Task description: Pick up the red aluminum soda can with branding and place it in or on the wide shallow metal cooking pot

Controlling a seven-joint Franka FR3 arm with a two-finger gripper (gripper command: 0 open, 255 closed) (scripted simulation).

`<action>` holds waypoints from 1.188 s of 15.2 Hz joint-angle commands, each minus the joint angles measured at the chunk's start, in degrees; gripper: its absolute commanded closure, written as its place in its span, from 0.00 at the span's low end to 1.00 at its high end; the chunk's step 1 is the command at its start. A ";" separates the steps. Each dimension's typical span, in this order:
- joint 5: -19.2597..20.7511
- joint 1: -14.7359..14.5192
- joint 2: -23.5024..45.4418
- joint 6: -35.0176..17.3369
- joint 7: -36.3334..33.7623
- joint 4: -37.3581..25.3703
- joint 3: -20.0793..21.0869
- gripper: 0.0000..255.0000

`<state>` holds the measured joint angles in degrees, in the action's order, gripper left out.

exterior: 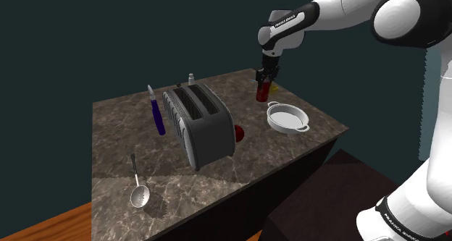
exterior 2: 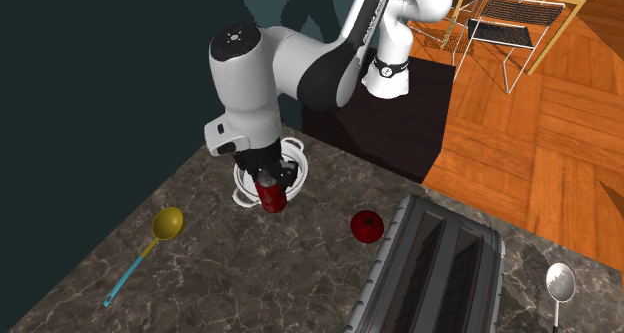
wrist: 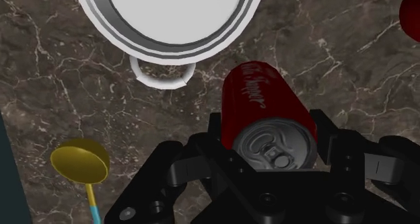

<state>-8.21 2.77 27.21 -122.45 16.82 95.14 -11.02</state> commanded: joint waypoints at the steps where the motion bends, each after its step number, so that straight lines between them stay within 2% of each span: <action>1: 0.21 0.34 -1.96 0.05 0.72 1.94 -0.35 1.00; 12: 2.99 4.96 -19.04 -3.05 9.53 22.19 -4.85 1.00; 18: 1.88 5.14 -16.59 -7.21 10.39 24.04 -4.62 1.00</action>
<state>-6.14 7.90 10.22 -128.93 27.06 118.87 -15.70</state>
